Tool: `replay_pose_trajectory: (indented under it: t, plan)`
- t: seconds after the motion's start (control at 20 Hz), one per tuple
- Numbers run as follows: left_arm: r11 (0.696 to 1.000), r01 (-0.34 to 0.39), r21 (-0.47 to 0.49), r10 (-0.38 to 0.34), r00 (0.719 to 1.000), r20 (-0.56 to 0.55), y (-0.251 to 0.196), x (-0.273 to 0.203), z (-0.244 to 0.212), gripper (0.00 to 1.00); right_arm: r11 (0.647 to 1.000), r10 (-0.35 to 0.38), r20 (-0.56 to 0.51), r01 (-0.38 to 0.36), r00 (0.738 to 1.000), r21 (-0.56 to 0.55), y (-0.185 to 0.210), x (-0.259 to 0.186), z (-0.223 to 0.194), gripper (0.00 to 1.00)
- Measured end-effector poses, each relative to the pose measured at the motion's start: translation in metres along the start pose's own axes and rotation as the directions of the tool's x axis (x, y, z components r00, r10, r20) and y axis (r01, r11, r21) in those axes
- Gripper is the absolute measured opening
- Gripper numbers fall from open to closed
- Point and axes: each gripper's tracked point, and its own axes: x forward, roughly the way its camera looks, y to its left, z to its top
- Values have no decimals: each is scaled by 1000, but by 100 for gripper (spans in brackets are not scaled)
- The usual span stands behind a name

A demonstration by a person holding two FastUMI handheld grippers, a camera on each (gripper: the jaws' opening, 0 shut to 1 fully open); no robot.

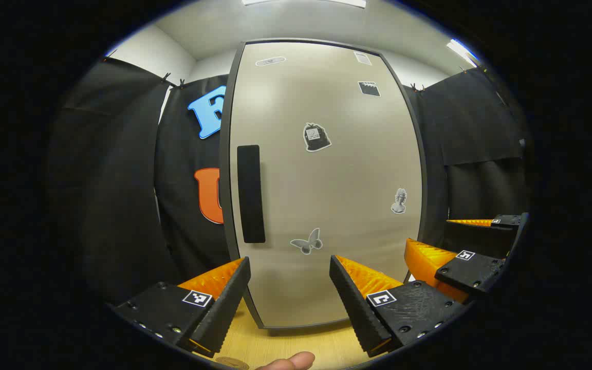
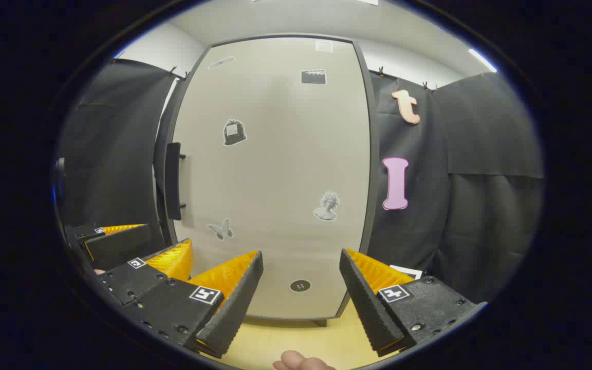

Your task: Open the cabinet door with the right hand, grasp the bottle in the cabinet with the left hand and place it on the coaster, then close the cabinet door with the right hand.

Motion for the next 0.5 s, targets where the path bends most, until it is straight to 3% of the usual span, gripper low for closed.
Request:
replay_pose_trajectory:
  t: [0.5]
  plan:
    - [1000, 9, -20, -9, 1000, -3, -10, 1, 3, 94, 1000, -5, -3, 5, 1000, 28, -10, 0, -1, 96]
